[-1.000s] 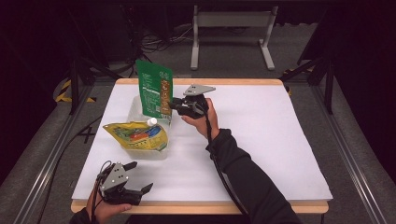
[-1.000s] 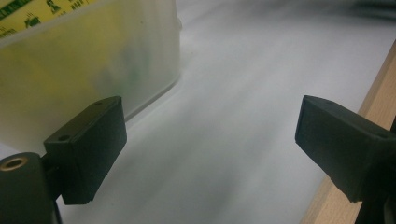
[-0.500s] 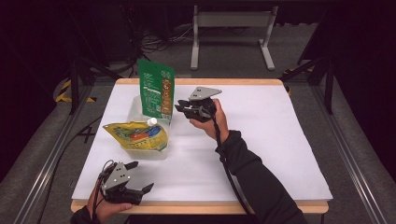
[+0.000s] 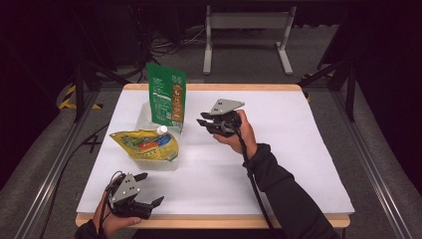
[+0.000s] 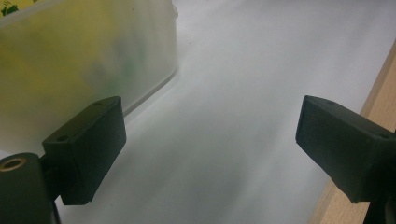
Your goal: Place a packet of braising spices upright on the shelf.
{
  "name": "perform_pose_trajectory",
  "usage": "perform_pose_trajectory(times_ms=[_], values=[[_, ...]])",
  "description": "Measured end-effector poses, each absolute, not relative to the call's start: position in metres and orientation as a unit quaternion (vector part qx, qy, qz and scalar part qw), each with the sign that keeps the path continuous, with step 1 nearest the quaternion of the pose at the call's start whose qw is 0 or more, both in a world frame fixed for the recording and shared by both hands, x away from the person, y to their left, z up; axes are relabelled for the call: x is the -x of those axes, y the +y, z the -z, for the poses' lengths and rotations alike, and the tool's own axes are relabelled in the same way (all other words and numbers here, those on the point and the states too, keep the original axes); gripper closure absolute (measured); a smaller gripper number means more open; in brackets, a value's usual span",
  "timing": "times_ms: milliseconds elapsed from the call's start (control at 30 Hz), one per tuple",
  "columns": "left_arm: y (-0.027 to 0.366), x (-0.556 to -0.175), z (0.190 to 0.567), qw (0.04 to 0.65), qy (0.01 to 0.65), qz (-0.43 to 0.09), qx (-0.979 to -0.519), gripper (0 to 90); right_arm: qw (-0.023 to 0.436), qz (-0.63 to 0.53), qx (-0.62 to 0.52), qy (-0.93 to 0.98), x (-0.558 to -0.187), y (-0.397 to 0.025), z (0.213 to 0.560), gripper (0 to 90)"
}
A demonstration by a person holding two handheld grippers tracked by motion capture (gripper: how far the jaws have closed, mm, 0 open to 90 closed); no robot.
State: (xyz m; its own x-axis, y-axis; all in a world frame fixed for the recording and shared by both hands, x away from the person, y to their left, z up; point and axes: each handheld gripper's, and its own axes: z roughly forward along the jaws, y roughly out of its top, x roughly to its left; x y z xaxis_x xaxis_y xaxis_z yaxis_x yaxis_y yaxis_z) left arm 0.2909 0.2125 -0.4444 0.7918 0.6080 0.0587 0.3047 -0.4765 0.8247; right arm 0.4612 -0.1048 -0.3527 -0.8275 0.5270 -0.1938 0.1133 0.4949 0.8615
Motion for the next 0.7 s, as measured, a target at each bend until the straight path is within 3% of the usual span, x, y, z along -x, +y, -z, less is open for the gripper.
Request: perform_pose_trajectory(times_ms=[700], values=[[0.211,-0.29,0.445,0.425,0.27,-0.182,-0.845,9.4,0.248,-0.427,-0.186,0.849,-0.426,-0.16,0.344,61.0]])
